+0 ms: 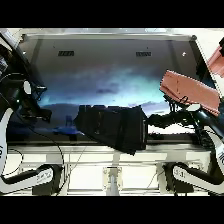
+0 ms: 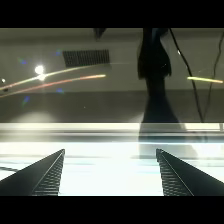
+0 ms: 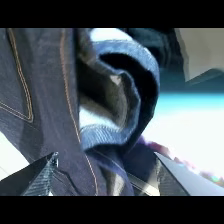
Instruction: Fold the clothes and pants, and hang the long-sleeved shirts on hangers.
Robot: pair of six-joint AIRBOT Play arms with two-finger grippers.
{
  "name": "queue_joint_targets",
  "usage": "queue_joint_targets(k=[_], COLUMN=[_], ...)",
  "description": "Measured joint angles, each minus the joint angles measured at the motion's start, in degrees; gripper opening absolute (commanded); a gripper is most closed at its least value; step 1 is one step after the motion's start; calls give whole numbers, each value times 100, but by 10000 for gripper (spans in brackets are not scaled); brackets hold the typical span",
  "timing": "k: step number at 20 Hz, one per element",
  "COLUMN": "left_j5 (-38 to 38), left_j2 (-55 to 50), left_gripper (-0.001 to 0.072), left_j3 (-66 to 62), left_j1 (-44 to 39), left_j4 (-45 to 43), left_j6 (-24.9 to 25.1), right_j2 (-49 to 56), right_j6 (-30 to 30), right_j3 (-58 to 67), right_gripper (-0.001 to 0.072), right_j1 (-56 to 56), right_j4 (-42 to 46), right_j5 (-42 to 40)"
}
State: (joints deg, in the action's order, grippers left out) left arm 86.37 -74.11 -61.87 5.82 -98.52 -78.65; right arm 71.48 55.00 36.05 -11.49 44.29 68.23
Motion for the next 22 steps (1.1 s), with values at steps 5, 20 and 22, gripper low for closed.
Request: queue_joint_targets(k=[5,20,22], left_j5=[-2,0,0], left_j2=[-7,-9,-9], left_gripper=[658,658,658], left_j3=[26,31,31], left_j1=[11,11,11], left_j4=[-4,-2,-2], left_j6=[0,-2,-2], right_j2=[306,1222,1237], right_j6=[-35,911,1298], right_j3=[-2,1934,2828], right_gripper=[678,12,12], right_j1=[863,2715,2691], right_j4=[-232,-271,573], right_j5=[-496,-1069,-903])
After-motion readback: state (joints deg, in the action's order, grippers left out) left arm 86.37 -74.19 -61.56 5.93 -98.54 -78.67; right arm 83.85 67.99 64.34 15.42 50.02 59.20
